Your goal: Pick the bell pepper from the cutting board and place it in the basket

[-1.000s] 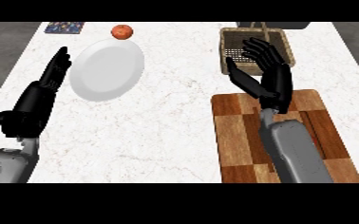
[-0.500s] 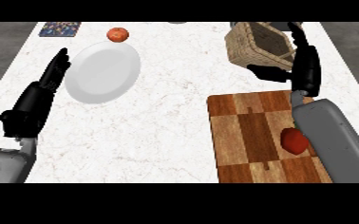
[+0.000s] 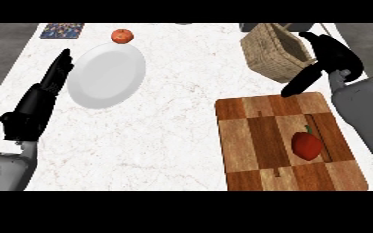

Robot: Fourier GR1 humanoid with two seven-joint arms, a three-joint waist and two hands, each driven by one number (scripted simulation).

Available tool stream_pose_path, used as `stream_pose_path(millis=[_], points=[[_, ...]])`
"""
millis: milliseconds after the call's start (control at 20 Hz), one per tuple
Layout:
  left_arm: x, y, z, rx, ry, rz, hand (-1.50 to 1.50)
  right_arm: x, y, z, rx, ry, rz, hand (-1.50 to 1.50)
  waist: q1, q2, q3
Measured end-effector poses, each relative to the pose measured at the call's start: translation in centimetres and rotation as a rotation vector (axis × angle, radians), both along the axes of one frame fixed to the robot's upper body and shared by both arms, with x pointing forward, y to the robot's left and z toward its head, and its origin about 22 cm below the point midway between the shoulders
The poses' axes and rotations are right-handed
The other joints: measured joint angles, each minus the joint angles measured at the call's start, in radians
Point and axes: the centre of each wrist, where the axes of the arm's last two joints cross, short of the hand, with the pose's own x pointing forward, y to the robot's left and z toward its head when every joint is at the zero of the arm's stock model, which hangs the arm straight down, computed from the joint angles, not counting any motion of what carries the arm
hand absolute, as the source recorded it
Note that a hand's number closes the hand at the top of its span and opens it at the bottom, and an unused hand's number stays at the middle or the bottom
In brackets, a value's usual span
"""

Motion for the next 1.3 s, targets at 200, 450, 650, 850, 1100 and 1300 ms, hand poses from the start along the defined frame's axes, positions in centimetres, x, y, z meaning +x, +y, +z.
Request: stream_pose_path(millis=[200, 450, 650, 850, 1100, 1300], points=[[0.0, 0.3, -0.2, -0.004, -0.004, 0.002, 0.0, 0.1, 0.0, 3.8, -0.004, 0.149, 0.044, -1.5, 0.001, 0.005, 0.005], [-0.1, -0.1, -0.5, -0.007, -0.006, -0.002, 0.0, -0.9, -1.5, 5.9, 0.03, 0.222, 0.062, -1.5, -0.001, 0.008, 0.008], [0.2, -0.1, -0.7, -0.012, -0.005, -0.007, 0.0, -1.8, -2.1, 5.7, 0.044, 0.263, 0.07, -1.5, 0.004, 0.012, 0.01], [0.1, -0.4, -0.2, -0.01, -0.012, -0.008, 0.0, -2.6, -3.0, 4.8, 0.037, 0.311, 0.083, -1.5, 0.01, 0.015, 0.011], [0.0, -0.2, -0.4, -0.009, -0.016, -0.018, 0.0, -3.1, -2.9, 2.1, 0.02, 0.394, 0.085, -1.5, 0.018, 0.017, 0.011], [0.0, -0.4, -0.7, -0.005, -0.019, -0.018, 0.0, -4.0, -4.0, 0.2, 0.008, 0.452, 0.08, -1.5, 0.017, 0.018, 0.011]])
